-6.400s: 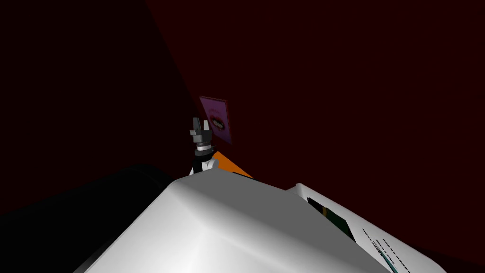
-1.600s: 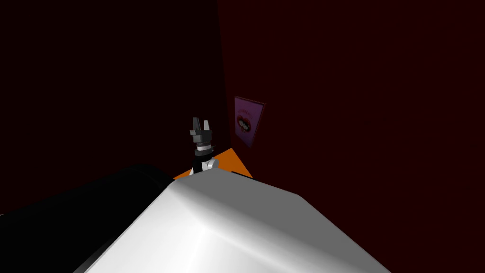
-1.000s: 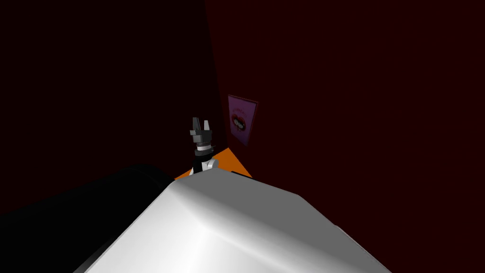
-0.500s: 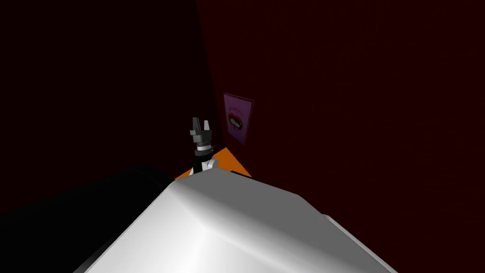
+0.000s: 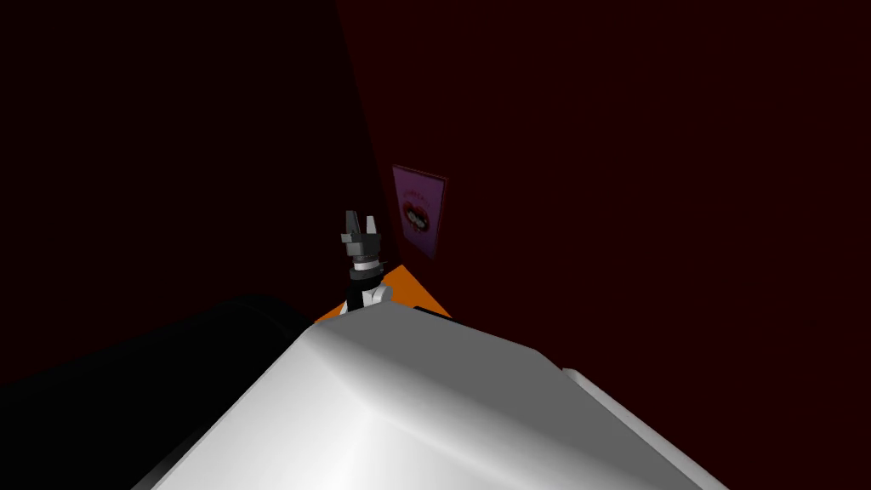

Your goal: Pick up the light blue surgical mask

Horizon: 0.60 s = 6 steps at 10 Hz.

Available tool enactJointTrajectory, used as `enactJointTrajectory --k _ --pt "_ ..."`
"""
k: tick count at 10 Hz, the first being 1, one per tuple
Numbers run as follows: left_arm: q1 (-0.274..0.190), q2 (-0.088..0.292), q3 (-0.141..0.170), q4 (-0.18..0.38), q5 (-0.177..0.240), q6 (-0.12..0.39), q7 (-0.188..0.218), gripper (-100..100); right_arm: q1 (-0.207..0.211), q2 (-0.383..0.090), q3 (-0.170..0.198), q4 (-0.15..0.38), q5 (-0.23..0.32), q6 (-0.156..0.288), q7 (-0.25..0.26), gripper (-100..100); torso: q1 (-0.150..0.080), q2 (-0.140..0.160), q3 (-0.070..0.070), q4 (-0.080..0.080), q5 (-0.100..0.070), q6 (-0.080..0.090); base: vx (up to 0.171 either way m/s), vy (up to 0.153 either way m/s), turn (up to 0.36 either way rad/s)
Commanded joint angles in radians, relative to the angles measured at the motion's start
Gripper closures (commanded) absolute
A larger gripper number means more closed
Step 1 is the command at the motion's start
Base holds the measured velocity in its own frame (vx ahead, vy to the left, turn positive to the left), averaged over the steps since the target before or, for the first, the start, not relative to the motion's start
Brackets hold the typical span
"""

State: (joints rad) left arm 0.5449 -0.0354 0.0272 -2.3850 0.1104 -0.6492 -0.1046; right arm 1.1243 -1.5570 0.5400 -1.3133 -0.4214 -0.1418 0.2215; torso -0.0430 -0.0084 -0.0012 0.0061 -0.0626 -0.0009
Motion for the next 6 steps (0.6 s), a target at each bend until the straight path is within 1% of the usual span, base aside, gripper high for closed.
enactJointTrajectory --k 1,2,3,4,5,6 --pt "0.000 0.000 0.000 0.000 0.000 0.000 0.000 0 -0.011 -0.050 0.006 -0.050 0.050 0.050 -0.050 100 0.000 0.000 0.000 0.000 0.000 0.000 -0.023 -0.049 -0.210" --pt "0.000 0.000 0.000 0.000 0.000 0.000 0.000 0 -0.011 -0.058 0.006 -0.081 0.081 0.074 -0.081 100 -0.001 0.001 0.000 0.000 0.000 -0.002 -0.015 -0.037 0.021" --pt "0.000 0.000 0.000 0.000 0.000 0.000 0.000 0 -0.011 -0.058 0.006 -0.095 0.097 0.074 -0.110 100 -0.001 0.000 0.001 0.001 -0.001 -0.003 -0.004 -0.017 0.045" --pt "0.000 0.000 0.000 0.000 0.000 0.000 0.000 0 -0.011 -0.058 0.006 -0.095 0.097 0.074 -0.128 100 0.000 0.000 0.000 0.001 -0.001 -0.003 0.005 -0.002 0.011" --pt "0.000 0.000 0.000 0.000 0.000 0.000 0.000 0 -0.045 -0.108 0.019 -0.141 0.144 0.125 -0.164 100 0.000 -0.001 0.000 0.001 -0.001 -0.003 -0.014 -0.054 -0.314" --pt "0.000 0.000 0.000 0.000 0.000 0.000 0.000 0 -0.045 -0.139 0.019 -0.171 0.170 0.147 -0.191 100 -0.002 0.000 0.000 0.000 -0.002 -0.001 -0.022 -0.060 -0.242"
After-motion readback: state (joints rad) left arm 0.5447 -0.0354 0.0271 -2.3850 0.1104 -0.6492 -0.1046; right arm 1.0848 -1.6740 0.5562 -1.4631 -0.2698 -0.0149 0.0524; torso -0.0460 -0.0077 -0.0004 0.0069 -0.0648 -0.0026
